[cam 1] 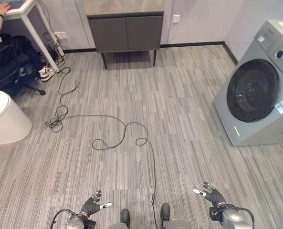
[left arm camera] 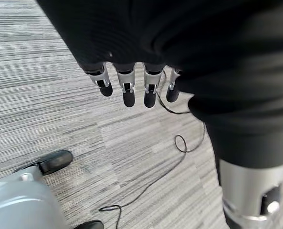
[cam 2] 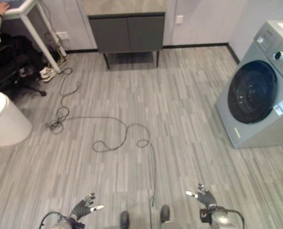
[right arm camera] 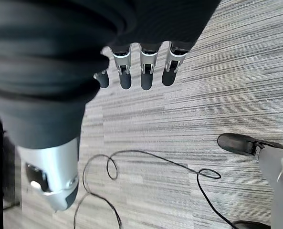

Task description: Put brush and paste in cup on sink, flatten towel.

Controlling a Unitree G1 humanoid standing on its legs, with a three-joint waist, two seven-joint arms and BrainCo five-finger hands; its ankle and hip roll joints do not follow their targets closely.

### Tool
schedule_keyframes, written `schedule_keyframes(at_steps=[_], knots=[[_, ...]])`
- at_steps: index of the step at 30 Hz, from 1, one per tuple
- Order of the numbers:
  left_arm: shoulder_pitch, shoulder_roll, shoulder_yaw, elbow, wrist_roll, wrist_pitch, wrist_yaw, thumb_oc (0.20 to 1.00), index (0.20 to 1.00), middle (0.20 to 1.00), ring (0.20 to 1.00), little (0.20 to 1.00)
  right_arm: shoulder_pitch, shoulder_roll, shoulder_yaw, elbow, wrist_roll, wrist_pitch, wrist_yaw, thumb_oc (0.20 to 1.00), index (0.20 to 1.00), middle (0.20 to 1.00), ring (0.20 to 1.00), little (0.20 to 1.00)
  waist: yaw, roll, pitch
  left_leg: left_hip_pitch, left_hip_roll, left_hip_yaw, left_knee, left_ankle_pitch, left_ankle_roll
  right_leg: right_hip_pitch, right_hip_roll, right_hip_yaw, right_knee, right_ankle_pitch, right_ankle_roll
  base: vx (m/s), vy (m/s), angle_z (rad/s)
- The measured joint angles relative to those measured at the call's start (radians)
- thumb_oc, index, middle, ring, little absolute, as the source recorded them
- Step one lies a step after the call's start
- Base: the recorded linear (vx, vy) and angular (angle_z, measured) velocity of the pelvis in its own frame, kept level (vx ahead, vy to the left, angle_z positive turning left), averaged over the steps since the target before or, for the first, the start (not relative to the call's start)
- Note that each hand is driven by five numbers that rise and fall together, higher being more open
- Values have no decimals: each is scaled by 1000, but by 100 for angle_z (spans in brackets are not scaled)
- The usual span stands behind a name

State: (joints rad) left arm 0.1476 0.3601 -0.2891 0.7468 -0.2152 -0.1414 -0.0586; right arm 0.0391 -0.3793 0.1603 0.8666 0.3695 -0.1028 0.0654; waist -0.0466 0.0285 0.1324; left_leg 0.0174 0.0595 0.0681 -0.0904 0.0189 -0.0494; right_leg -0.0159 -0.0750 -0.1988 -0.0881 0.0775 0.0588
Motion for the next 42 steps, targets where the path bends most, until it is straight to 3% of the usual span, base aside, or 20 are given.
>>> schedule_keyframes(at_steps=[8, 10, 11, 13, 15, 20, 32, 38, 42], knots=[[-9, -26, 9, -70, -13, 12, 14, 1000, 1000, 1000, 1000, 1000, 17, 59, -4, 4, 21, 3, -22, 1000, 1000, 1000, 1000, 1000, 0, 4, -37, 53, 1, 2, 5, -9, 10, 49, 3, 3, 5, -14, 6, 14, 7, 0], [-8, -25, 23, -75, -23, 12, 20, 1000, 1000, 1000, 1000, 1000, 18, 60, -4, -7, 29, 3, -25, 1000, 1000, 1000, 1000, 1000, 3, 2, -34, 44, 3, 10, 45, -26, 12, 29, 0, 14, 59, -39, 4, -78, -52, -11], [-4, -25, 30, -74, -24, 12, 24, 1000, 1000, 1000, 1000, 1000, 17, 60, -4, -7, 28, 3, -29, 1000, 1000, 1000, 1000, 1000, 4, 1, -33, 34, 5, 13, 66, -36, 11, 17, -1, 18, 88, -55, 5, -106, -44, -11], [-19, -12, 51, -83, -54, 10, 50, 1000, 1000, 1000, 1000, 1000, 14, 59, -3, -37, 36, 0, -47, 1000, 1000, 1000, 1000, 1000, 4, -15, -12, -48, 10, 12, 215, -94, 6, -82, -19, 27, 273, -137, 0, -46, -41, -3], [-35, -2, 61, -85, -61, 9, 56, 1000, 1000, 1000, 1000, 1000, 6, 61, -3, -35, 50, -1, -49, 1000, 1000, 1000, 1000, 1000, 4, -38, 9, -89, 4, 12, 277, -130, 13, -152, -40, 33, 398, -195, -12, 3, -17, 1], [-45, -6, 90, -95, -61, 9, 81, 1000, 1000, 1000, 1000, 1000, 4, 60, -4, -65, 94, -1, -61, 1000, 1000, 1000, 1000, 1000, 4, -67, 27, -128, 12, 24, 407, -189, 10, -206, -52, 52, 550, -270, -24, 5, -10, -4], [-66, -14, 86, -96, -61, -10, 97, 1000, 1000, 1000, 1000, 1000, -7, 78, -1, -81, 130, -11, -65, 1000, 1000, 1000, 1000, 1000, 6, -77, 21, -124, 18, 27, 439, -204, 9, -204, -50, 54, 581, -282, -32, 9, 17, 0], [-67, -12, 70, -101, -55, -11, 122, 1000, 1000, 1000, 1000, 1000, -27, 93, 11, -80, 141, -11, -70, 1000, 1000, 1000, 1000, 1000, 11, -62, 10, -126, 15, 29, 430, -205, 12, -192, -48, 55, 539, -268, -23, 53, 86, 0], [-66, -11, 70, -101, -43, -12, 125, 1000, 1000, 1000, 1000, 1000, -12, 102, 23, -77, 175, -11, -82, 1000, 1000, 1000, 1000, 1000, 16, -55, -23, -122, -21, 33, 382, -193, 33, -193, -72, 56, 500, -254, -5, 105, 248, 4]])
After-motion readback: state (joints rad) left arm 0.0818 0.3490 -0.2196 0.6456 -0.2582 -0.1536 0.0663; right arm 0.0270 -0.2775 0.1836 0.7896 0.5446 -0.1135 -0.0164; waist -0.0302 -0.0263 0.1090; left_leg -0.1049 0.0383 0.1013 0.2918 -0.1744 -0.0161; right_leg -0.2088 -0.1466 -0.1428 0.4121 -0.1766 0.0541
